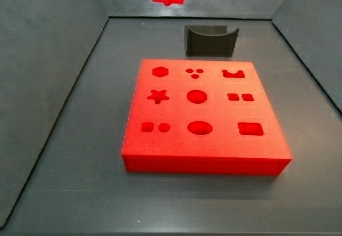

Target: Insert the star object.

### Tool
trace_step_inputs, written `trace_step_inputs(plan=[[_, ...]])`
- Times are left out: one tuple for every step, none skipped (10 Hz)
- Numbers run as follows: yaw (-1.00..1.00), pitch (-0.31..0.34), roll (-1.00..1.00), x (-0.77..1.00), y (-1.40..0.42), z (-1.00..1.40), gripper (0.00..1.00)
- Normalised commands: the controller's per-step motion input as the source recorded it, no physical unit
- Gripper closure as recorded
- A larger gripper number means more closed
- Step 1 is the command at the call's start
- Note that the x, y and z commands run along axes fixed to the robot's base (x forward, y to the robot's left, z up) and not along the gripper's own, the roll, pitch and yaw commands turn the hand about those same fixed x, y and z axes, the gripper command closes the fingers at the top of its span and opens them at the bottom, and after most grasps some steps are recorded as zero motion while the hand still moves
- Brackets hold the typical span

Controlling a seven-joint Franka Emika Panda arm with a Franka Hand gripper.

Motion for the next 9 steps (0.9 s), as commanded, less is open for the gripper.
trace_step_inputs(plan=[[0.43, -0.166, 0.10, 0.00, 0.00, -0.59, 1.00], [0.70, -0.177, 0.25, 0.00, -0.12, -0.53, 1.00], [0.69, -0.194, 0.18, 0.00, -0.15, -0.55, 1.00], [0.68, -0.191, 0.19, 0.00, -0.15, -0.55, 1.00], [0.64, -0.189, 0.22, 0.00, -0.08, -0.59, 1.00], [0.46, -0.117, 0.21, 0.00, 0.00, -0.57, 1.00], [0.03, -0.063, 0.17, 0.05, 0.00, -0.67, 1.00], [-0.22, -0.020, 0.14, 0.09, 0.00, -0.53, 1.00], [-0.50, 0.000, 0.07, 0.12, 0.00, -0.40, 1.00]])
